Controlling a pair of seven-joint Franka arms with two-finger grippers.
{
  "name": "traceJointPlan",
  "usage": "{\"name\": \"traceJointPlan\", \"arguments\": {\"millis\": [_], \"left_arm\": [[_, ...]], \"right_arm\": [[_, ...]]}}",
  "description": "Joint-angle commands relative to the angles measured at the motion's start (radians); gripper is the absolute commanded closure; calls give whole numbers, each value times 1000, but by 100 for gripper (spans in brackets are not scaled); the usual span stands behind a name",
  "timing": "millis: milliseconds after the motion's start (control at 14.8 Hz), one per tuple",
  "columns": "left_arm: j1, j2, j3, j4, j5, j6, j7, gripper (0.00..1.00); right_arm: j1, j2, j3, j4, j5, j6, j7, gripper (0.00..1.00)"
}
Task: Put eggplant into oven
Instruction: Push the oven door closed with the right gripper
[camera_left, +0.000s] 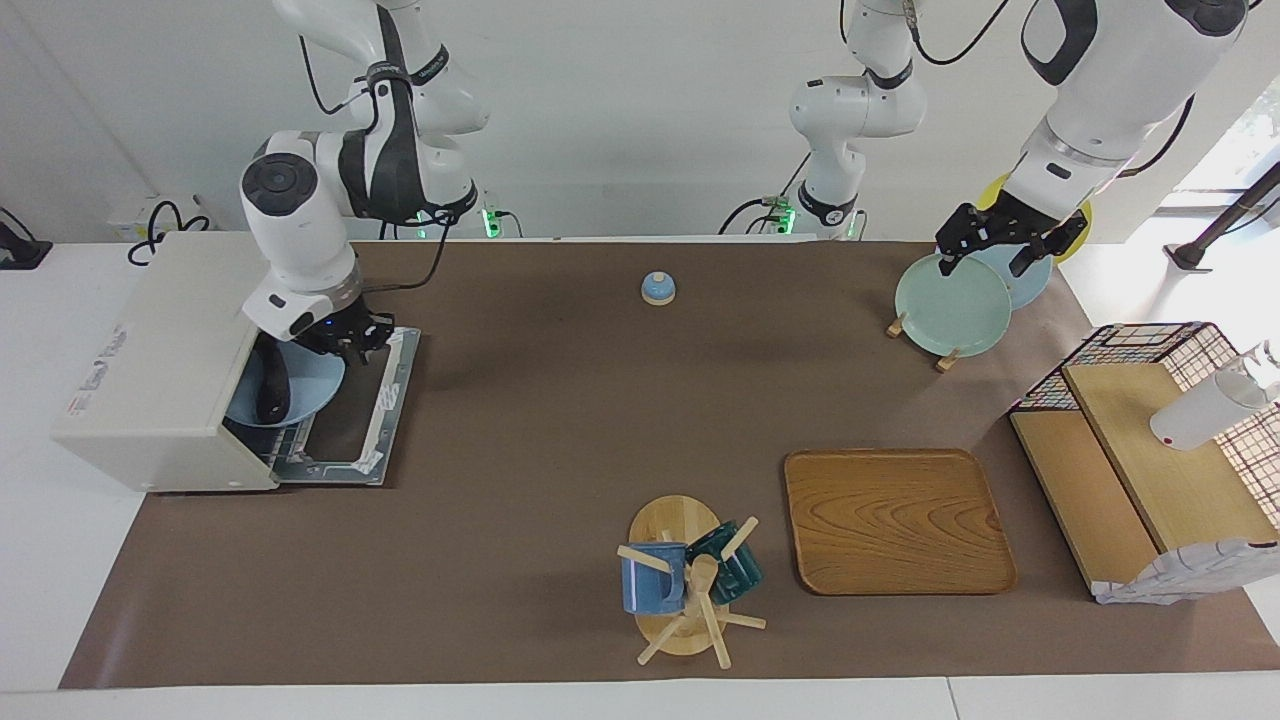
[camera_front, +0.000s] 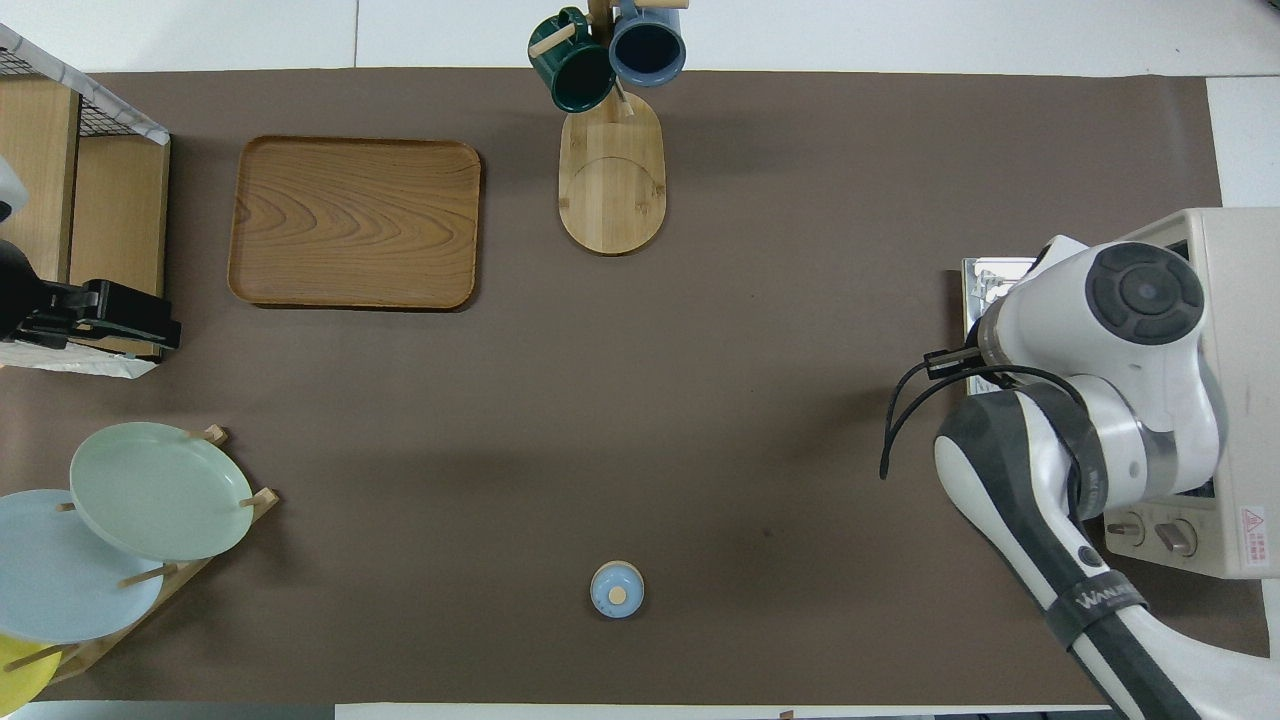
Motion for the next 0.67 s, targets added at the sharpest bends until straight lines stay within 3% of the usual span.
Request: {"name": "traceJointPlan", "arguments": {"millis": [0,135,607], "left_arm": [[13,-4,-10,9,19,-15,6,0],[13,-4,-10,10,17,-15,6,0],[13,-4,-10,10,19,-15,6,0]], "right_arm": [[-15,16,-1,-59,14,79,9,100],[-33,27,-3,-113,12,146,8,100],[-47,39,-4,-127,2,152,5,100]]}}
